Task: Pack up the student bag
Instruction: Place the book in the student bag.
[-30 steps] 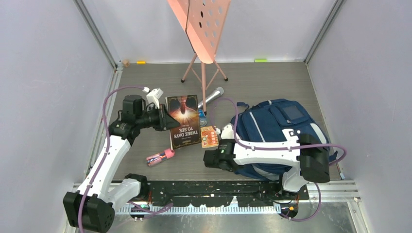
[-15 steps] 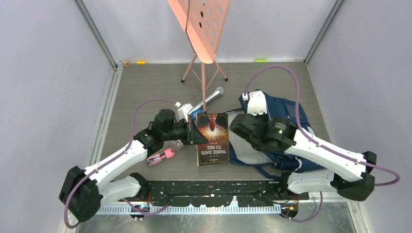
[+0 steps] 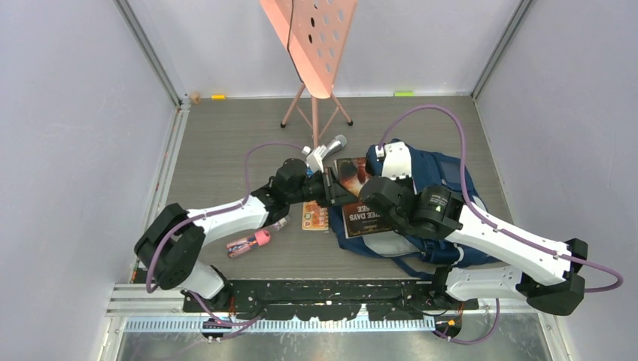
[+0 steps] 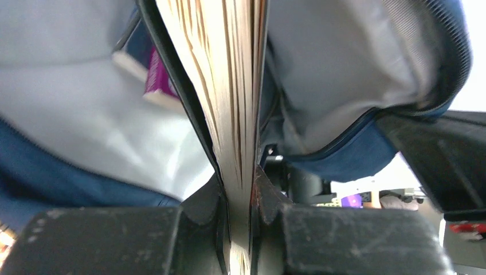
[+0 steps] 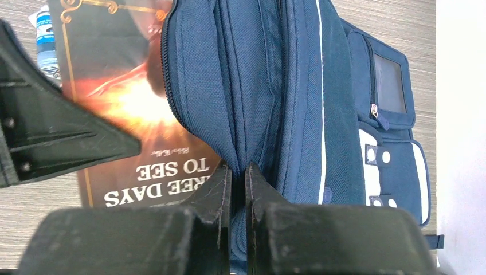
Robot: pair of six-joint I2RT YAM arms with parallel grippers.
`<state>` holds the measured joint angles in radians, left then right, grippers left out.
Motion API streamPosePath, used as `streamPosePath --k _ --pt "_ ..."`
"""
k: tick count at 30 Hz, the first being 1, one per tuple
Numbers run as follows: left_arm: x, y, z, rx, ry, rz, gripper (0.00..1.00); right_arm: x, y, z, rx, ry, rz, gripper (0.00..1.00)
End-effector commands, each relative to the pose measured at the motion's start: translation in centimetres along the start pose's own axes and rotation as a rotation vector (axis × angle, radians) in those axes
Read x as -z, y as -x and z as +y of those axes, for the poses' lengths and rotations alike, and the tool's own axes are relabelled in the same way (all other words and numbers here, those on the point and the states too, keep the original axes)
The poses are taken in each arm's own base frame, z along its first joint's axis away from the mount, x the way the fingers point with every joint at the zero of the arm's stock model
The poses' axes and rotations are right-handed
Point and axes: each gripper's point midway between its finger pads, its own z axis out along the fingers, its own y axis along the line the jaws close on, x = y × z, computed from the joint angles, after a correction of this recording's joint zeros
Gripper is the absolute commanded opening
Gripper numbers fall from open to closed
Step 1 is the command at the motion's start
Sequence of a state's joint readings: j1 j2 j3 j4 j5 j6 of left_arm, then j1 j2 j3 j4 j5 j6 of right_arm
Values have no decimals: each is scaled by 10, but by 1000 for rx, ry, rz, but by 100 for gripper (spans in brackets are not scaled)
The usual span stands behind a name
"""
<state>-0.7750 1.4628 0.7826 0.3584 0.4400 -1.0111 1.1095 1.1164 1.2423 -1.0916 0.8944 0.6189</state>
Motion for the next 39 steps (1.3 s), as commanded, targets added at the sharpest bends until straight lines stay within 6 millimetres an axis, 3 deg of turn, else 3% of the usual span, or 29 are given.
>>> streamPosePath --k 1,8,16,18,23,30,34,39 --pt "-11 46 -75 -60 -242 -140 0 11 43 4 -170 46 -150 0" --pt "-61 37 -77 -38 -263 -91 0 12 46 2 -173 42 -163 0" --pt "-111 8 -35 -11 -130 -32 0 12 46 6 -182 62 -165 0" --pt "-115 0 -22 -32 -72 -11 7 11 45 7 -179 68 -162 0" --pt "-105 -1 3 -159 113 4 45 12 44 6 -178 70 -161 0" --pt "-68 2 25 -319 323 37 80 13 40 -1 -169 53 -153 0" --pt "-64 -8 26 -299 305 60 84 13 37 -3 -174 49 -147 0" --pt "-75 -19 13 -263 195 73 71 14 37 -3 -183 55 -146 0"
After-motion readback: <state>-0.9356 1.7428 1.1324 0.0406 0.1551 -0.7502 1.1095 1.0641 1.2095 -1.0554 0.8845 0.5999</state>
